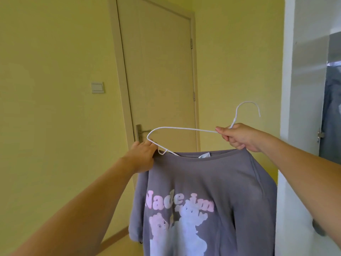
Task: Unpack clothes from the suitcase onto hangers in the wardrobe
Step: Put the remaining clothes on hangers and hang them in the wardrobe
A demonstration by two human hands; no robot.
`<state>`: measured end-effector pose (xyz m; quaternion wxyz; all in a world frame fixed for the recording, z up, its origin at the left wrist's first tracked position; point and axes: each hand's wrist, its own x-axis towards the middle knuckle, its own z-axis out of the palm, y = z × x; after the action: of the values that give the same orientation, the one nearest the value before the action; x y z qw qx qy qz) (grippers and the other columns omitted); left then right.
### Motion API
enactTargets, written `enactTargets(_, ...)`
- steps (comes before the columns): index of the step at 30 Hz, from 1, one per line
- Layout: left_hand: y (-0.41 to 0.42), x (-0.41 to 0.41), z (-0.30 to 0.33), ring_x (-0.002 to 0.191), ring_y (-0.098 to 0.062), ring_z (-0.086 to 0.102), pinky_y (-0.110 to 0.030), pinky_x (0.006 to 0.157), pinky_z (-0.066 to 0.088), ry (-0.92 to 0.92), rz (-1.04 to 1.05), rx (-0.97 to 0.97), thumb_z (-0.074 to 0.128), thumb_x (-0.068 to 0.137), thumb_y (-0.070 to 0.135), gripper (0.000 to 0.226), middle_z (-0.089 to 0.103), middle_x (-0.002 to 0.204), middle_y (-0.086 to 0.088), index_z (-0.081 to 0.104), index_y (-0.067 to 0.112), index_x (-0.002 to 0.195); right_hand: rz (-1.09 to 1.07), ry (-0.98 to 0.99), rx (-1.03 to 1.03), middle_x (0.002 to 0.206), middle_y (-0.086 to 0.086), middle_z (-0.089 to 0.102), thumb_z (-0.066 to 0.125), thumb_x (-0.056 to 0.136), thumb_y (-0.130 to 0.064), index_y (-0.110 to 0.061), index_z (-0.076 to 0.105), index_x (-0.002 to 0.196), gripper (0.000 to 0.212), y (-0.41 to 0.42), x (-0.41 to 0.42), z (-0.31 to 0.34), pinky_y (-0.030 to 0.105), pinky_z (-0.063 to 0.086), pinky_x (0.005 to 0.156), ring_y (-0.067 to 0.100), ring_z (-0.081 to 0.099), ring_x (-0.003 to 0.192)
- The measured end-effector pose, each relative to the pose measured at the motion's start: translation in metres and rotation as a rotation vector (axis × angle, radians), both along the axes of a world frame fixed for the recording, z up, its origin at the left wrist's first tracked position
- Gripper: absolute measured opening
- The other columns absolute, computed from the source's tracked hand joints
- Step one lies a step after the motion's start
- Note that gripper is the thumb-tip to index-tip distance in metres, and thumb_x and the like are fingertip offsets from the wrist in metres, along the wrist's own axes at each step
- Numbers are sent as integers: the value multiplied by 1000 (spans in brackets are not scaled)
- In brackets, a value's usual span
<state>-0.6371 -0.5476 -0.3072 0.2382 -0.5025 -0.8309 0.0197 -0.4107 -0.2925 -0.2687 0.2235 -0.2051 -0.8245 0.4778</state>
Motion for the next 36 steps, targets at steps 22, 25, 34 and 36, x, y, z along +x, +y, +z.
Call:
enactTargets(22, 4, -5, 8, 140, -21, 30, -82, 95, -14, 209, 324, -56, 37, 95, 25, 36, 12, 151, -5, 47, 37, 128, -41, -229, 441, 49, 2, 31, 54, 92, -53, -19, 39, 55, 53, -24, -9, 17, 26, 24, 49, 19, 26, 45)
enactTargets(25, 5, 11, 30, 138, -25, 33, -75, 102, -18, 434, 173, 92, 42, 92, 21, 33, 20, 151, -10, 56, 31, 120, -86, -272, 528, 50, 0, 35, 54, 94, -48, -18, 38, 55, 51, -32, -17, 14, 30, 26, 55, 18, 34, 50)
enactTargets(34, 25, 23, 58, 116, -36, 51, -48, 103, 38, -18, -69, 655, 51, 88, 62, 54, 53, 129, -14, 52, 18, 119, -1, 52, 322, 43, -6, 24, 57, 95, -41, -17, 43, 57, 47, -75, -29, 63, 21, 15, 41, 13, 17, 40)
enactTargets(36, 20, 22, 67, 93, -32, 59, -39, 84, 46, -156, 40, 525, 35, 85, 77, 59, 67, 99, -9, 55, 21, 87, -8, 35, 319, 44, -5, 23, 57, 95, -41, -16, 45, 59, 45, -80, -24, 74, 21, 14, 42, 13, 16, 42)
